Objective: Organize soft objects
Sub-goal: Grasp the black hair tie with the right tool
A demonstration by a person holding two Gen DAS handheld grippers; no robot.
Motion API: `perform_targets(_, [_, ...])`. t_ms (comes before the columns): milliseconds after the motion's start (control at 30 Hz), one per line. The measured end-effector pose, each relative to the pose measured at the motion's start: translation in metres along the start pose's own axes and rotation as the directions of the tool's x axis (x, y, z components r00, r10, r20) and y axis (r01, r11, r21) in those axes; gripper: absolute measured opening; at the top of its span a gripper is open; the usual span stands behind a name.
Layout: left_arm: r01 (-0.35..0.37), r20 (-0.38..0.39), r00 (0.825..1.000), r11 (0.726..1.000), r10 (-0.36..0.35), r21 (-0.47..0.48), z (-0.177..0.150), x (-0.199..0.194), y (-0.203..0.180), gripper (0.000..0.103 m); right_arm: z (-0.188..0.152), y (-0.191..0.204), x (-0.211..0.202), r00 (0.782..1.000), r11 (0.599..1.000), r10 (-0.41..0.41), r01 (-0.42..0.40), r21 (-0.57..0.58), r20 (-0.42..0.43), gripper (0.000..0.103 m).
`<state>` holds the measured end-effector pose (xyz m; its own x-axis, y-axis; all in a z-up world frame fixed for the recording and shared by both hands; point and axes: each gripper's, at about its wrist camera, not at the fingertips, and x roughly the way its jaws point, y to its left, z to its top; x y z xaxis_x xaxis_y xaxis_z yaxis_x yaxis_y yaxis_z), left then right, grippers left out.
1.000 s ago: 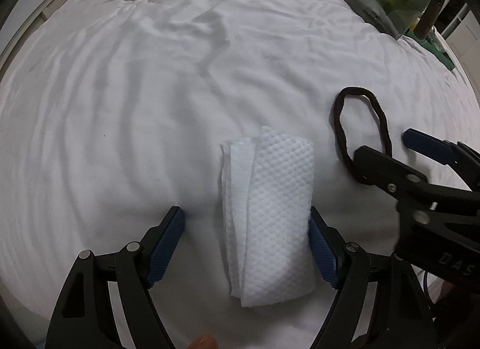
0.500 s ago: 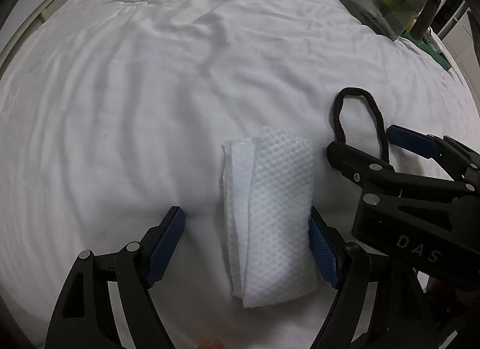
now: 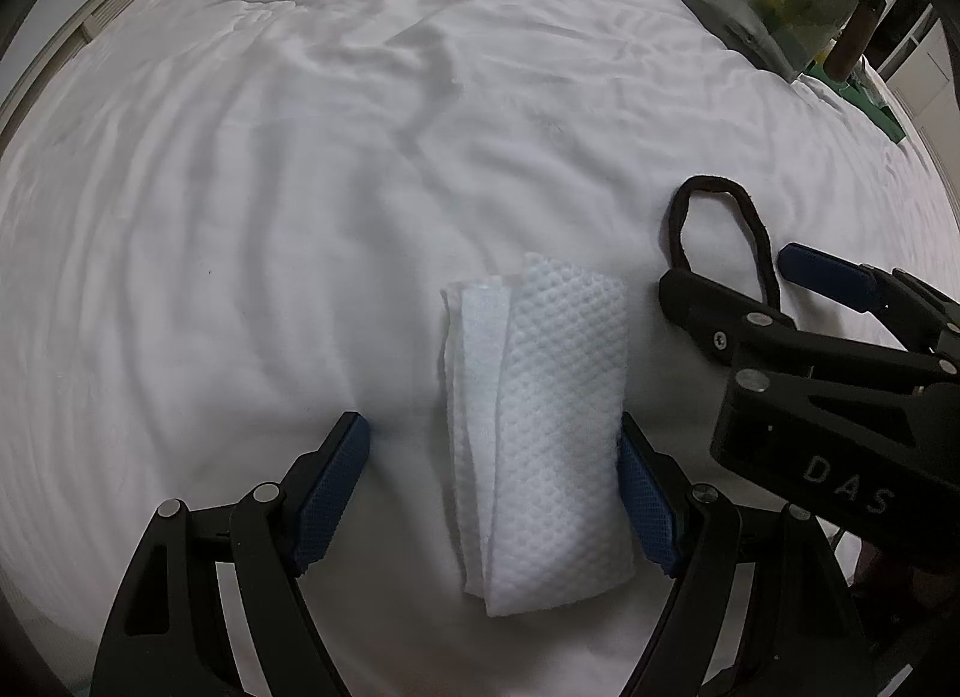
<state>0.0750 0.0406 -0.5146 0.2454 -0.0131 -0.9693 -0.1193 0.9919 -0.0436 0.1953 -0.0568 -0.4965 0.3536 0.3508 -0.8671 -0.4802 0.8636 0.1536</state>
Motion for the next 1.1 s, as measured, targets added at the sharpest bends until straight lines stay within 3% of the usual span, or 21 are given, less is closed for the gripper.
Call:
perform_targets(633, [0.007,-0.002,1.000,1.000,-0.007,-0.001,0.004,0.006,0.002,0.075,0.000,-0.005,-0.001,1.000,1.000,-0.010,0.009,0.028,0.007,0.083])
perform_targets(900, [0.015,-0.001,1.000,1.000,-0.015,-0.003,0.008,0.007,0.003,0.075,0.006,-0.001,0.013,0.999,0.999,-0.029,0.030,0.033,-0.024,0.090])
perform_targets(1100, [0.016,-0.001,1.000,1.000,-0.016,-0.001,0.009,0.007,0.006,0.075,0.007,0.004,0.023,0.996,0.997,-0.075,0.076,0.023,-0.054,0.089])
